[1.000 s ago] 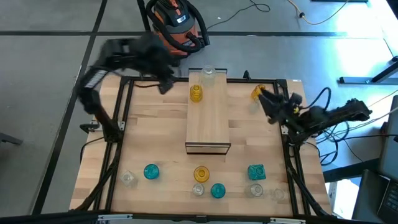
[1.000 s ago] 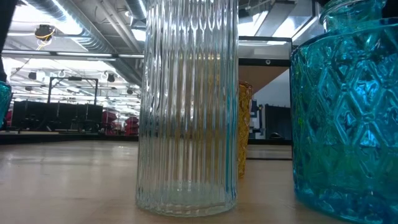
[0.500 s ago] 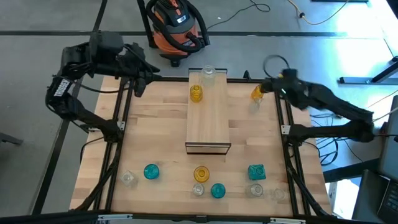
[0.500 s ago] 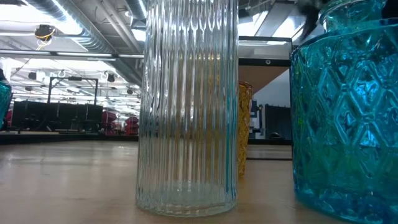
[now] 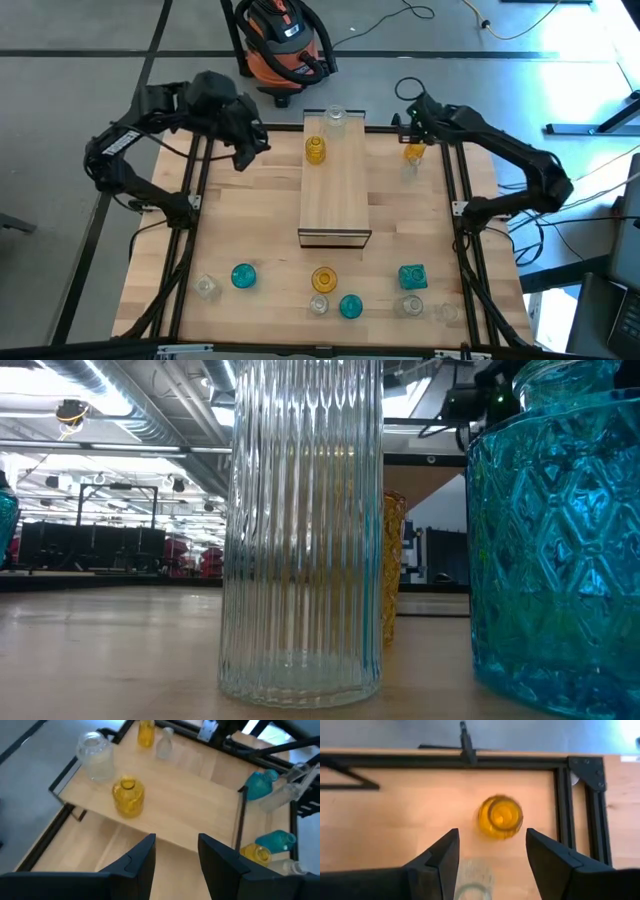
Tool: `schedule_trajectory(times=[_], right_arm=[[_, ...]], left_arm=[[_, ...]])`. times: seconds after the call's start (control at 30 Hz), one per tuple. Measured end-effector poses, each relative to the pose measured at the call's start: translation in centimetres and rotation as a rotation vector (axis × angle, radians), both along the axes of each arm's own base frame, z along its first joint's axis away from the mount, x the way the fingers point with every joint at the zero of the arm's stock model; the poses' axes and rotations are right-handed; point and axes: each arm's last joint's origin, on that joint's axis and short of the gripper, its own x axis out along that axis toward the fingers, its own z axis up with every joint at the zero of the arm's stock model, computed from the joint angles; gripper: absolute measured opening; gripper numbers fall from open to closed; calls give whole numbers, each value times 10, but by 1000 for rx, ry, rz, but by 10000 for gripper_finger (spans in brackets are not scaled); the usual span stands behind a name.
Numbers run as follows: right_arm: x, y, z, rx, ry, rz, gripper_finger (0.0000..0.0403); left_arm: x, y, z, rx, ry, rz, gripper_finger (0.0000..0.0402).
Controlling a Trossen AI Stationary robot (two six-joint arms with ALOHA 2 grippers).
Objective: Sort vases onto shelf
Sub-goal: Put the yellow vase on the shelf aligned with the other yellow vase
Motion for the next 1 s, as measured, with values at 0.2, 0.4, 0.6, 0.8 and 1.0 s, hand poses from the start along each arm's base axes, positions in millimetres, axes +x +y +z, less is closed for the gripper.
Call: schedule_trajectory(times=[0.2, 0.4, 0.6, 0.8, 1.0], right_arm=[[-2, -18, -12, -4, 47, -86, 193], [-14, -30, -30, 74, -8, -134, 193], [-24, -37, -45, 80, -57, -172, 193], [-20, -40, -49, 53, -112, -136, 193], [-19, -41, -49, 56, -128, -129, 193]], left_arm=[[0, -5, 2, -1, -63, -7, 139], [-8, -11, 6, -8, -79, -1, 139], [-17, -16, 10, 33, -89, 37, 139], [-21, -17, 12, 52, -91, 57, 139], [-22, -17, 11, 49, -84, 59, 139]])
